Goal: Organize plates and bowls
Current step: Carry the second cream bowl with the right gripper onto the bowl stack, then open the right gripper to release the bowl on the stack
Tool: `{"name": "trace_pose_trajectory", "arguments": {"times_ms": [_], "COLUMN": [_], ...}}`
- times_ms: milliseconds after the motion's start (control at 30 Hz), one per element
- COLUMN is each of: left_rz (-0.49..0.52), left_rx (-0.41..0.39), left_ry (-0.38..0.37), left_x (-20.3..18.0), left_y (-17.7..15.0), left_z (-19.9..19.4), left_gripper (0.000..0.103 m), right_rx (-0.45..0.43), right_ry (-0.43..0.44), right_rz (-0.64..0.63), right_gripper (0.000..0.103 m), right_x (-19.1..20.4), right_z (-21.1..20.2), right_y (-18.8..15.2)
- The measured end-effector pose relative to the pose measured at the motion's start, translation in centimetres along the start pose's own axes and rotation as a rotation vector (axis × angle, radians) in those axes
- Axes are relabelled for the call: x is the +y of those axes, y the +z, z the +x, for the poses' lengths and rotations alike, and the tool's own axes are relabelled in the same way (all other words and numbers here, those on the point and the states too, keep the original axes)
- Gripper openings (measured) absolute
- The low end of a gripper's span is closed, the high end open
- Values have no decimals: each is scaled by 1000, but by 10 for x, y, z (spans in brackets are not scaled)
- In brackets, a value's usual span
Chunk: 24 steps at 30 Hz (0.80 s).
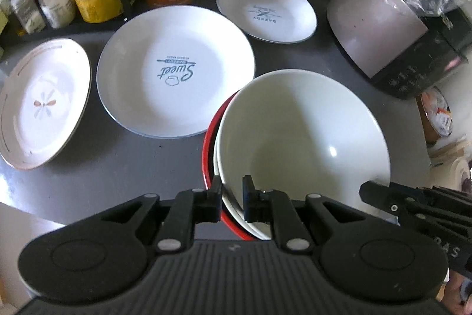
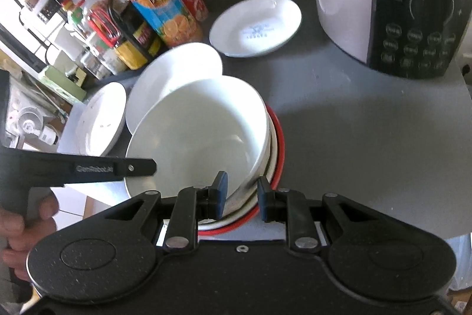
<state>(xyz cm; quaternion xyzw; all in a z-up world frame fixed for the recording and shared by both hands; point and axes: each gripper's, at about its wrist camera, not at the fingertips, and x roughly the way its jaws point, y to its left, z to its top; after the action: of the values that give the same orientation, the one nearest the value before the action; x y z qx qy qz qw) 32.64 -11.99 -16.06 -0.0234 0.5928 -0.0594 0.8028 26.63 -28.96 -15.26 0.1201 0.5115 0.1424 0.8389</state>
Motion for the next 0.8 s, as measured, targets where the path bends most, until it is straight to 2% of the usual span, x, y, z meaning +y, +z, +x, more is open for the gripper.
{"name": "trace_pose_trajectory", "arguments": {"times_ms": [167, 267, 400, 600, 667, 733, 800], "left_rz": [26, 39, 43, -5, -7, 3, 3], "left_rx": [-7, -14, -17, 12, 3, -7, -15], "left_ry": [19, 32, 35, 4, 6, 28, 37], "left_x": [-1, -3, -5, 4, 7, 8, 9], "left_y": [0, 0, 1, 6, 8, 10, 12], "left_z": [3, 3, 4, 3, -1, -7, -12], "left_gripper": [11, 11, 11, 11, 11, 18, 29], "right_rx": [-7, -11, -19, -47, -67, -82, -95], "right_ry": [-15, -43, -42, -45, -41, -38, -28], "right_rz": [-15, -5, 19, 53, 69, 68, 75], "right_gripper": [27, 35, 36, 38, 48, 48, 50], "right_x": [2, -3, -11, -15, -17, -18, -19], "right_z": [0, -1, -4, -12, -16, -22, -26], "right_y": [-1, -1, -2, -1, 2, 5, 8]}}
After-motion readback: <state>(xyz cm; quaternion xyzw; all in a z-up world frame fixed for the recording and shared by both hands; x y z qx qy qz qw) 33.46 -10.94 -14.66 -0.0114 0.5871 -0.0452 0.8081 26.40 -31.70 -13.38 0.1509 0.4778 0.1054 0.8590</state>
